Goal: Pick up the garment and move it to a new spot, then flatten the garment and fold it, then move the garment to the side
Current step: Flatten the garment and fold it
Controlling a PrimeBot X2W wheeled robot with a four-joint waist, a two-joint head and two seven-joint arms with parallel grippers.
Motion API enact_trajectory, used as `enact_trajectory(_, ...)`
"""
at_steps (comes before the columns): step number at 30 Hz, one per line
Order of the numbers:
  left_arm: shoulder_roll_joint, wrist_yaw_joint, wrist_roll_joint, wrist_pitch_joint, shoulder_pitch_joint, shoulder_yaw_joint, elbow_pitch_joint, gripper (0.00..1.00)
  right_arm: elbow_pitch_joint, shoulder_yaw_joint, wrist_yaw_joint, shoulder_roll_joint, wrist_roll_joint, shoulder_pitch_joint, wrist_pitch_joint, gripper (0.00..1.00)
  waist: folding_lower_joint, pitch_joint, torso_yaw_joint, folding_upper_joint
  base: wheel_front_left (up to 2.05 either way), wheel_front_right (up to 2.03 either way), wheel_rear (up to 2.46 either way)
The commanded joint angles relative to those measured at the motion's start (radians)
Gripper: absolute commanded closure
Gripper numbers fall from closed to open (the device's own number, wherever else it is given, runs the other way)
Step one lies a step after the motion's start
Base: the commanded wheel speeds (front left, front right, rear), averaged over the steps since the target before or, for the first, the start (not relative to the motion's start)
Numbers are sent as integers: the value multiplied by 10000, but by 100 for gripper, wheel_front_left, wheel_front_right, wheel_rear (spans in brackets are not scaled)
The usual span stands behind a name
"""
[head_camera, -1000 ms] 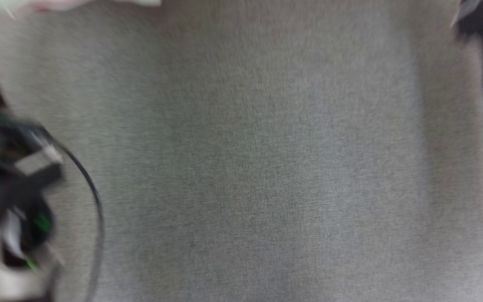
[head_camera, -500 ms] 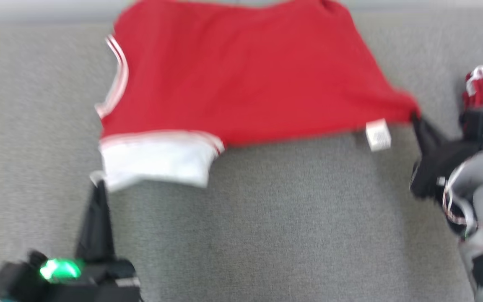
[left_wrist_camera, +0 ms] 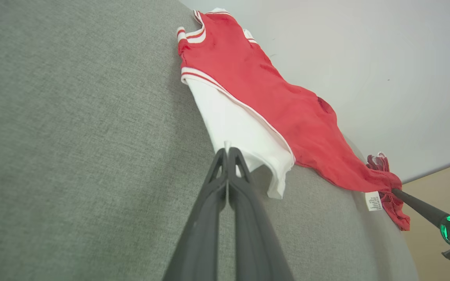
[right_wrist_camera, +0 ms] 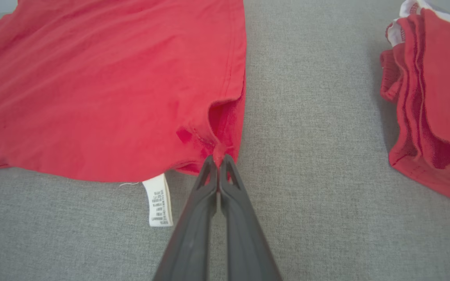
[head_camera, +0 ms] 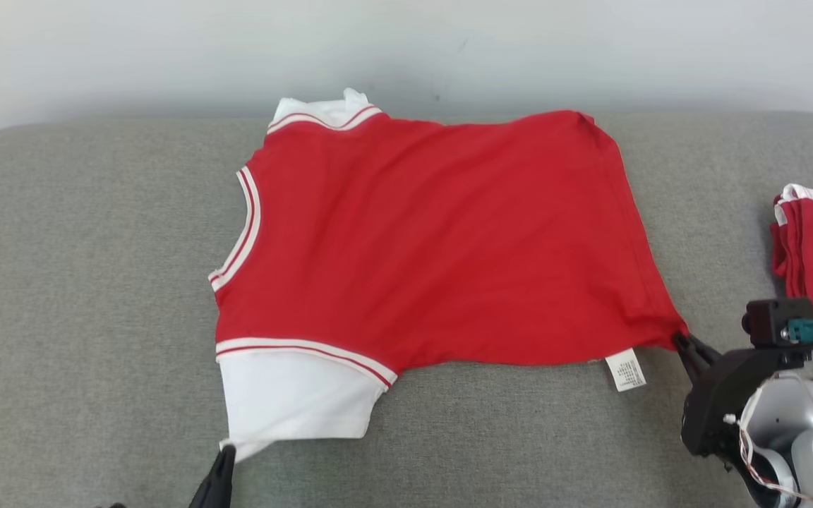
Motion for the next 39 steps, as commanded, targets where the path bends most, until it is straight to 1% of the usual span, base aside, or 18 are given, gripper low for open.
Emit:
enact_trajectory(1,128,9,-494,301,314,8,-123,100,-277,-165,-25,114,-134,351,156,100,3,-146,113,3,0,0,0)
enact_trajectory(3,174,11,-667,437,420,54,-173,100,-397,-235,-25,166,-168,467,220,100,3,-160,121,3,0,0,0)
enact_trajectory(8,313,11,-1671,1164,982,170,-485,100,-769,-540,-25,387,-442,958,492,100,3,-217,151,3,0,0,0)
enact_trajectory(13,423,91,-2778,2177,1722,132,-953,100,-966,-759,-25,559,-670,1418,771,100,3,-234,187,3,0,0,0)
enact_trajectory(17,664,421,-3429,2831,2367,243,-1363,100,-1077,-930,-25,680,-715,1879,1049,100,3,-245,242,3,0,0,0)
enact_trajectory(20,783,595,-3568,2882,2629,441,-1667,100,-1351,-1180,-25,854,-740,2302,1286,100,3,-265,311,3,0,0,0)
enact_trajectory(24,781,709,-3708,2976,2809,486,-1913,100,-1800,-1435,-25,1136,-664,2873,1631,100,3,-264,323,3,0,0,0)
enact_trajectory(26,724,779,-3966,3225,2888,377,-2020,100,-2061,-1485,-25,1230,-606,3171,1853,100,3,-275,307,3,0,0,0)
enact_trajectory(30,884,1169,-4499,3867,3256,317,-2422,100,-2672,-1540,-25,1366,-547,3709,2252,100,3,-340,187,3,0,0,0)
enact_trajectory(32,898,1201,-4705,3815,3325,549,-2813,100,-2952,-1628,-25,1436,-500,3842,2310,100,3,-336,119,3,0,0,0)
enact_trajectory(37,801,910,-4782,3319,2945,1097,-3467,100,-3279,-1651,-25,1512,-324,3603,1868,100,3,-365,-76,3,0,0,0)
enact_trajectory(39,739,812,-4607,3041,2610,1280,-3556,100,-3263,-1615,-25,1496,-228,3430,1663,100,3,-364,-119,3,0,0,0)
